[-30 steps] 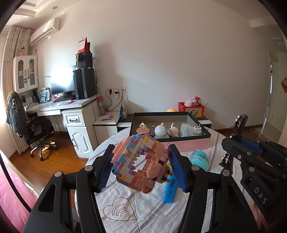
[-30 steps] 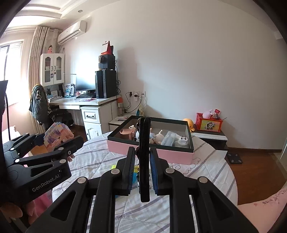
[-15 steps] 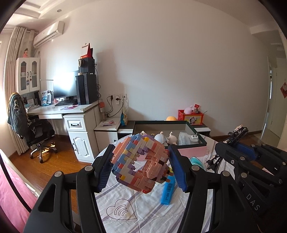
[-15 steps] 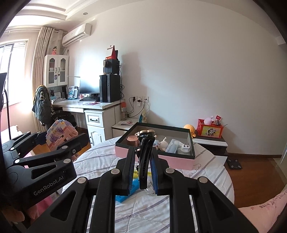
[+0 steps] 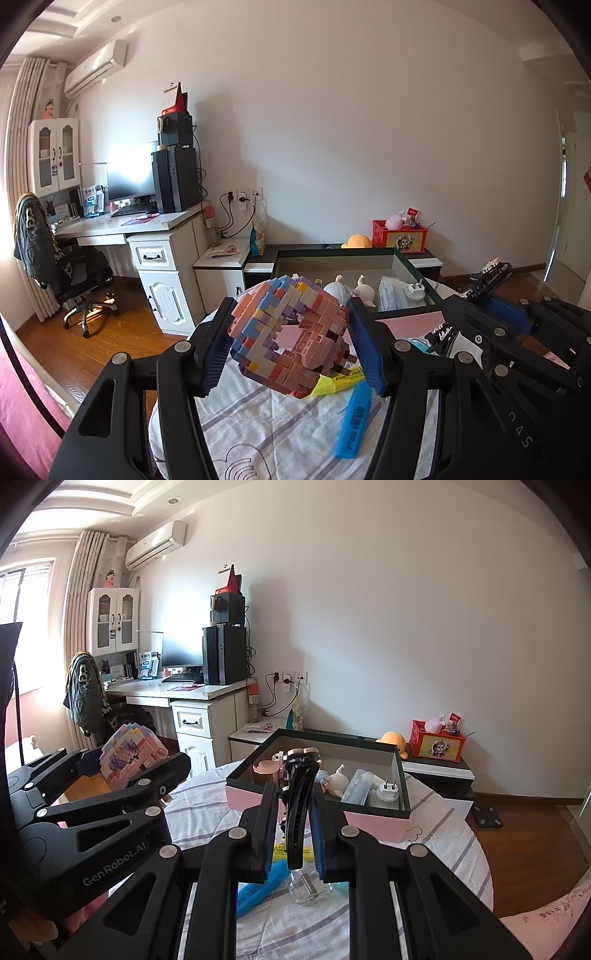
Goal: Organize rigid objects
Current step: 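Lift the hair clip and block pig and carry them toward the pink box, then lower the hair clip and block pig into the pink box and open both tools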
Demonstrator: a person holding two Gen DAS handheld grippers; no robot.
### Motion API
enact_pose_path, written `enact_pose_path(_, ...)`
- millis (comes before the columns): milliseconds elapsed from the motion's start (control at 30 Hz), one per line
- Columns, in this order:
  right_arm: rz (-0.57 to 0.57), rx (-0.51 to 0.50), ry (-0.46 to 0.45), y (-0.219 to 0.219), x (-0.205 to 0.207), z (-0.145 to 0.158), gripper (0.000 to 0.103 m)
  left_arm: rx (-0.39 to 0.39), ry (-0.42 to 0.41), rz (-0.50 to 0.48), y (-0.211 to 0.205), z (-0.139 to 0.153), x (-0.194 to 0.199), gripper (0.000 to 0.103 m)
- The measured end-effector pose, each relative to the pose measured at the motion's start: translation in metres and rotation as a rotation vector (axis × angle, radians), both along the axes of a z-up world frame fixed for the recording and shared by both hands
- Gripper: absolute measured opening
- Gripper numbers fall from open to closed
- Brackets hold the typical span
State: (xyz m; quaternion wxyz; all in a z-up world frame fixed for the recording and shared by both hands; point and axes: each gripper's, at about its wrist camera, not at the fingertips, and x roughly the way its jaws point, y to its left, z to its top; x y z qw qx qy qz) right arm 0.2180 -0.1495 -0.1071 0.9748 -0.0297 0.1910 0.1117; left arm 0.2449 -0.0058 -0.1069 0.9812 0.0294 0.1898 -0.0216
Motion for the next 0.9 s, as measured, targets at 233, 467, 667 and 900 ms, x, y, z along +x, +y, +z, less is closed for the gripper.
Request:
enact_pose_path(233, -0.019, -0.037, 0.017, -0.013, 0.069, 0.000, 0.017, 0.034, 0.013, -0.056, -0.018, 0.007, 0.086, 0.061)
enact_pose_path(467, -0.030, -0.080, 0.151, -0.027, 0.167, -0.017, 0.017, 0.020, 0.160, -0.126, -0.034, -0.019, 0.197, 0.061)
enact_pose_path(667, 0.026, -0.107, 0.290, -0.022, 0.215, -0.051, 0.017, 0.035, 0.283, -0.107, -0.039, -0.058, 0.248, 0.061)
enact_pose_path(900, 0.033, -0.124, 0.374, -0.017, 0.237, -0.080, 0.017, 0.044, 0.344, -0.077, -0.036, -0.077, 0.258, 0.063)
